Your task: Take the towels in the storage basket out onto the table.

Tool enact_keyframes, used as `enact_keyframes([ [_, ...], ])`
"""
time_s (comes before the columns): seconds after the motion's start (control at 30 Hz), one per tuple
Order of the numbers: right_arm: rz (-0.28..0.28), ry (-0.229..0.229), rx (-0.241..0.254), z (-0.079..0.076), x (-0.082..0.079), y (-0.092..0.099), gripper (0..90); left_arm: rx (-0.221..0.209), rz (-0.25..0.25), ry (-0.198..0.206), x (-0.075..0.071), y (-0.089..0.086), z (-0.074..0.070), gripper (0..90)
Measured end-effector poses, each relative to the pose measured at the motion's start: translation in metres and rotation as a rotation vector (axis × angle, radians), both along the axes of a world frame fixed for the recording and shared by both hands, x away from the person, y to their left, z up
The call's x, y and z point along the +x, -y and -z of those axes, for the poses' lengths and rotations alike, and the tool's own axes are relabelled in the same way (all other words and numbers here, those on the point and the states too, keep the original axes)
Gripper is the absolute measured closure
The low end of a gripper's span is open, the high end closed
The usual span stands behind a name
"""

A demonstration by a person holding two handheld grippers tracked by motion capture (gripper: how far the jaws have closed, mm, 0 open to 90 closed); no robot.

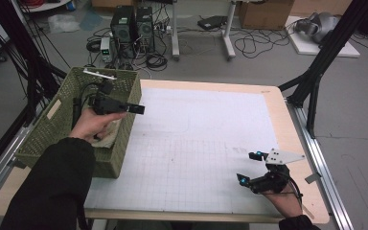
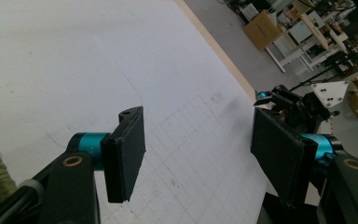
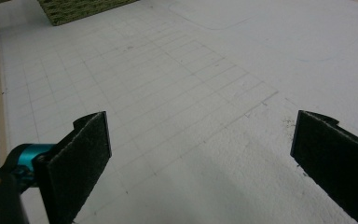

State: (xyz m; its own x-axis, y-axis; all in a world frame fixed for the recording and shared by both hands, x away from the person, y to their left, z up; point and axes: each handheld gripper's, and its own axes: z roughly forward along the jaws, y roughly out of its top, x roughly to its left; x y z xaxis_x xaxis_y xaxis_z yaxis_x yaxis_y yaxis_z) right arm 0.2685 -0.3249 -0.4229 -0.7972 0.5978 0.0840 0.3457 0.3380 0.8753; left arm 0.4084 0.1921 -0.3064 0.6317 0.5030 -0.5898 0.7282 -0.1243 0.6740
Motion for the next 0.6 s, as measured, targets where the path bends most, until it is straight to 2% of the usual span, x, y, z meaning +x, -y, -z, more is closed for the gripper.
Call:
enact_keyframes([
  [0.07, 0.002, -0.003, 0.000, 0.000, 0.000, 0.000, 4.0, -0.010, -0.012, -0.001, 0.000, -0.004, 0.001, 35.7],
  [0.13, 0.002, -0.001, 0.000, 0.000, 0.000, 0.000, 3.9, 0.002, -0.022, 0.003, 0.000, -0.007, 0.002, 35.7],
  [0.6, 0.001, -0.003, 0.001, 0.000, 0.000, 0.001, 4.0, 0.009, -0.121, -0.001, -0.004, -0.044, 0.010, 36.1],
])
